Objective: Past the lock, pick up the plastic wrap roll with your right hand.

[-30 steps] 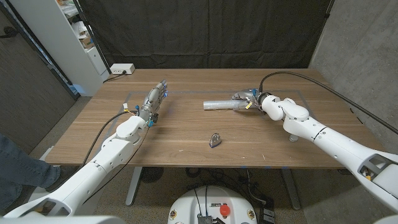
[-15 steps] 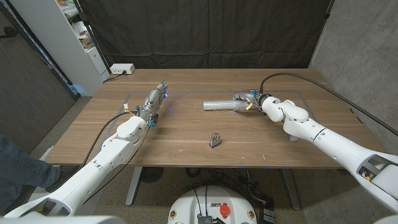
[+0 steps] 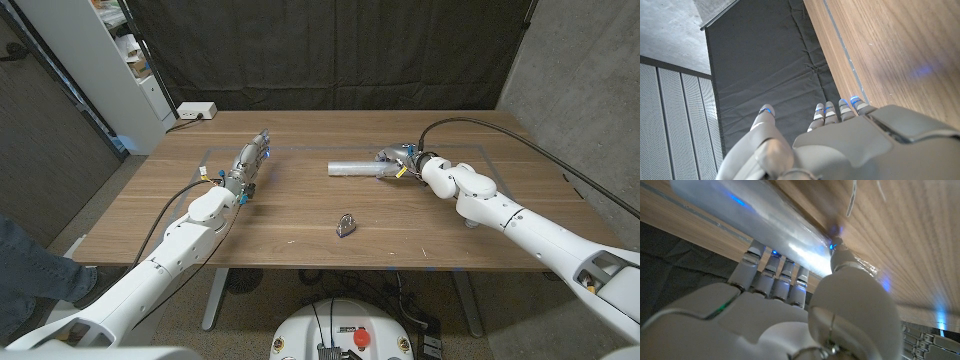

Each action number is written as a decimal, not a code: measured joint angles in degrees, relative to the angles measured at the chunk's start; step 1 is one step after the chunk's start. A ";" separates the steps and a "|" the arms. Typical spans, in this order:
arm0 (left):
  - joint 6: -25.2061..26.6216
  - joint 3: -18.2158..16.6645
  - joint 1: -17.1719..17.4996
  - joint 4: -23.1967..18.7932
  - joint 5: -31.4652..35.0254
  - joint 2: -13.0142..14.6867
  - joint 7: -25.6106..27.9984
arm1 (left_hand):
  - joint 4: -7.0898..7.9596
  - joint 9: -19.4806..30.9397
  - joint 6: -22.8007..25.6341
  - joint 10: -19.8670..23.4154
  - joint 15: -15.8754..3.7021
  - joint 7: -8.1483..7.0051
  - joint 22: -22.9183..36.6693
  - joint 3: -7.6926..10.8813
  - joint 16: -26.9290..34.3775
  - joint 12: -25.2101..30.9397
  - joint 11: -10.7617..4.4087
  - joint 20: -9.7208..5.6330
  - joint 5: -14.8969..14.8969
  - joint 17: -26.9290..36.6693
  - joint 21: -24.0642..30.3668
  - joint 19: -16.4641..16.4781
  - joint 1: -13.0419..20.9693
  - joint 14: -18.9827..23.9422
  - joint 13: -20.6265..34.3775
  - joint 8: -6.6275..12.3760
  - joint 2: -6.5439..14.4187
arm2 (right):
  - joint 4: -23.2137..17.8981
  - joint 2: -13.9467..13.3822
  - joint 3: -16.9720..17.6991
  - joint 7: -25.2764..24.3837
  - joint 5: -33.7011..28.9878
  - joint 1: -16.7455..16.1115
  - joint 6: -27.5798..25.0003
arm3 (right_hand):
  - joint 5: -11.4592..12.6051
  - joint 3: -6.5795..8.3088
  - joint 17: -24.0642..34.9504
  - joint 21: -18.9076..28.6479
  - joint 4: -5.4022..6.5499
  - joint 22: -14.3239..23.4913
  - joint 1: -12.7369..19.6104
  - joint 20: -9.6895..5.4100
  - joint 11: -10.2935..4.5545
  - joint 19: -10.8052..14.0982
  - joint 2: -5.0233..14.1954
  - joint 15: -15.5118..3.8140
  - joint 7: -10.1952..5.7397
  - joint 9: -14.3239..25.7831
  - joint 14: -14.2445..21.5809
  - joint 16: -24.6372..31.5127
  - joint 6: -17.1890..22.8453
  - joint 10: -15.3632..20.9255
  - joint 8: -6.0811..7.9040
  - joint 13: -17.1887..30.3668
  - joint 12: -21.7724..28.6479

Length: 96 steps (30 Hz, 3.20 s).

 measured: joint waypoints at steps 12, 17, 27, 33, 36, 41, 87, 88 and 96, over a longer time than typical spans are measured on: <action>0.00 0.15 -0.41 0.56 0.03 -0.31 -0.08 | 0.01 0.00 0.00 0.00 0.00 0.00 0.30 0.01 0.00 0.00 0.00 0.00 0.00 0.00 0.00 0.00 0.00 0.00 0.00 0.00 0.00 | -0.22 -0.05 0.16 -2.63 -0.74 -0.37 0.01 | -0.89 -0.41 3.45 0.34 -0.40 0.06 1.65 -1.22 -0.41 1.21 0.01 -0.19 1.23 0.03 2.22 2.87 1.23 0.42 0.00 1.24 1.33; -0.13 0.17 -0.54 0.79 0.03 -0.35 -0.17 | 0.01 0.00 0.00 0.00 0.00 0.00 0.30 0.01 0.00 0.00 0.00 0.32 0.00 0.00 -0.22 0.33 0.00 0.00 0.00 0.00 0.00 | -0.47 -0.07 0.18 -3.22 -0.91 -0.40 0.20 | -1.34 -0.48 4.18 0.56 -0.47 0.06 1.65 -1.33 -0.30 1.32 0.01 -0.30 1.54 0.01 2.73 3.62 1.54 0.91 -0.03 1.50 1.56; -0.21 0.25 -0.87 1.15 0.03 -0.44 -0.43 | 0.01 0.00 0.00 0.00 0.00 0.00 0.29 0.01 0.00 0.00 0.00 0.32 0.00 0.00 -0.22 0.33 0.00 0.00 0.00 0.00 0.00 | -1.06 -0.19 0.53 -4.06 -0.87 -0.43 0.71 | -1.80 -0.89 5.37 0.56 -0.22 0.28 2.32 -1.63 -0.30 1.63 -0.37 -0.39 2.25 -0.03 3.24 4.48 2.24 1.53 -0.13 2.03 2.22; -0.26 0.31 -1.07 1.36 0.03 -0.51 -0.49 | 0.01 0.00 0.32 0.00 0.00 0.32 0.29 0.01 0.00 0.00 0.00 0.32 0.00 0.00 -0.22 0.33 -0.23 0.00 0.00 0.00 0.22 | -1.62 -0.41 0.88 -4.11 -0.10 -0.44 0.98 | -1.91 -1.13 5.63 0.56 0.00 0.27 2.32 -2.05 -0.30 2.04 -0.35 -0.39 2.38 -0.02 3.24 4.48 2.38 1.52 -0.08 2.30 2.22; -0.28 0.33 -1.14 1.40 0.04 -0.54 -0.53 | -0.15 0.00 0.32 0.00 0.00 0.32 0.29 -0.15 0.00 0.00 0.00 0.31 0.00 0.00 -0.22 0.33 -0.23 0.00 0.00 0.00 0.22 | -1.89 -0.52 1.08 -3.96 0.35 -0.44 1.10 | -1.94 -1.20 5.63 0.56 -0.07 0.27 2.31 -2.27 0.01 2.21 -0.34 -0.39 2.67 -0.02 3.24 4.48 2.66 1.83 -0.02 2.30 2.66; -0.30 0.34 -1.16 1.43 0.05 -0.54 -0.56 | -0.15 0.00 0.32 0.00 0.00 0.32 0.29 -0.15 0.00 0.00 0.00 0.31 0.00 0.00 -0.22 0.33 -0.23 0.00 0.00 0.00 0.22 | -2.47 -0.75 1.37 -3.66 0.82 -0.49 1.20 | -1.97 -1.20 5.63 0.56 -0.07 0.27 2.30 -2.77 0.23 2.33 -0.33 -0.41 2.68 0.28 3.87 4.48 2.68 2.05 0.00 2.57 2.66; 0.18 0.34 -0.27 -0.77 0.48 0.07 0.06 | -0.14 0.00 0.32 0.00 0.00 0.31 0.27 -0.14 0.00 0.00 0.00 0.31 0.00 0.00 -0.44 0.33 -0.23 0.00 0.00 0.00 0.22 | -13.27 -5.46 5.96 -4.94 4.50 -3.99 -1.17 | -2.72 -1.46 6.36 0.55 0.13 0.25 2.60 -3.70 -0.29 2.02 0.41 -0.60 3.60 0.26 5.90 4.20 3.58 3.56 -0.56 3.57 3.78; 0.19 0.34 -0.16 -0.94 0.49 0.12 0.14 | -0.14 0.00 0.32 0.00 0.00 0.31 0.27 -0.14 0.00 0.00 0.00 0.30 0.00 0.00 -0.44 0.32 -0.23 0.00 0.00 0.00 0.22 | -13.41 -5.56 6.02 -5.02 4.60 -4.01 -1.08 | -2.72 -1.46 6.43 0.55 0.13 0.25 2.60 -3.70 -0.29 2.02 0.40 -0.60 3.69 0.26 5.90 4.20 3.67 3.56 -0.58 3.62 3.78; 0.34 0.28 0.47 -1.92 0.59 0.36 0.60 | -0.14 0.00 0.32 0.00 0.00 0.31 0.27 -0.14 0.00 0.00 0.00 0.30 0.00 0.00 -0.44 0.33 -0.23 0.00 0.00 0.00 0.22 | -14.44 -6.33 6.41 -5.41 5.28 -4.08 0.11 | -2.89 -1.46 6.42 0.55 0.13 0.25 2.60 -4.02 -0.29 1.69 0.40 -0.60 3.81 0.27 5.90 3.80 3.79 3.55 -0.55 3.62 3.78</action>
